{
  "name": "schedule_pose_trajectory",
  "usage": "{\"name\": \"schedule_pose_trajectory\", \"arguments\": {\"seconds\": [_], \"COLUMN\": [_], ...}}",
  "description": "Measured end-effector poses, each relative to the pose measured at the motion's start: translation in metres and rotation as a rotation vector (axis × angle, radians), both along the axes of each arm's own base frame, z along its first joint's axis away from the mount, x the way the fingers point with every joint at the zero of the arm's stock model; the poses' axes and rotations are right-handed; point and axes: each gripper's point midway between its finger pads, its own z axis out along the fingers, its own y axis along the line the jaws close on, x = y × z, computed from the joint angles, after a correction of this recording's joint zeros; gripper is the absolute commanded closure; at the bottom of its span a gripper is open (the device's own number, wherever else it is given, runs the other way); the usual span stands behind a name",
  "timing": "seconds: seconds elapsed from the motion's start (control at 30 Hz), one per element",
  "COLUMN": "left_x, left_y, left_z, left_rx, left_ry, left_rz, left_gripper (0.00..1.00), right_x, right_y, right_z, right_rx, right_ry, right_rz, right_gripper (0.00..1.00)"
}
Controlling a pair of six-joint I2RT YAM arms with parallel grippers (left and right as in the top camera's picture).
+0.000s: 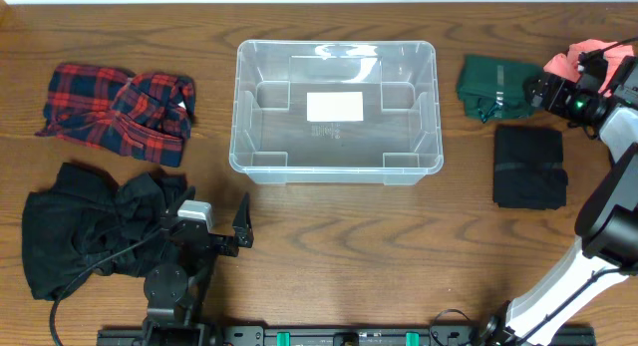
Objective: Pack container
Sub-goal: 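Move the right gripper over the folded green cloth, then close the right gripper on the green cloth and lift it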
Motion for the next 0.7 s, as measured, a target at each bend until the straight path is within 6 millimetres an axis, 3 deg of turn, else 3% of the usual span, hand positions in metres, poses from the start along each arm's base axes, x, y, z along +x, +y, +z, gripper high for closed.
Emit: {"name": "schedule_pose_trajectory", "arguments": {"seconds": [0.37,0.53,0.6,0.67,0.7], "left_x": [0.0,0.0,0.0,0.0,0.0], "left_y": [0.0,0.0,0.0,0.0,0.0], "left_z": [0.0,0.0,0.0,0.0,0.0], "left_rx": [0.0,0.0,0.0,0.0,0.0], "left_ry": [0.0,0.0,0.0,0.0,0.0], "left_rz": [0.0,0.0,0.0,0.0,0.0], "left_gripper": [0.02,0.02,0.02,0.02,0.02], "right_x": [0.016,0.023,0.027,0.03,0.031], "right_y": [0.013,0.016,0.015,0.015,0.016], "right_z": [-0.03,-0.031,-0.032,-0.033,-0.034], "right_rx": [0.022,0.026,0.025,0.031,0.037], "right_ry": [-0.027,-0.05,-0.06,-0.07,-0.069], "right_rz": [0.038,0.046,0.046,0.043,0.039], "right_gripper": [0.01,0.02,0.09,0.23,0.39]}}
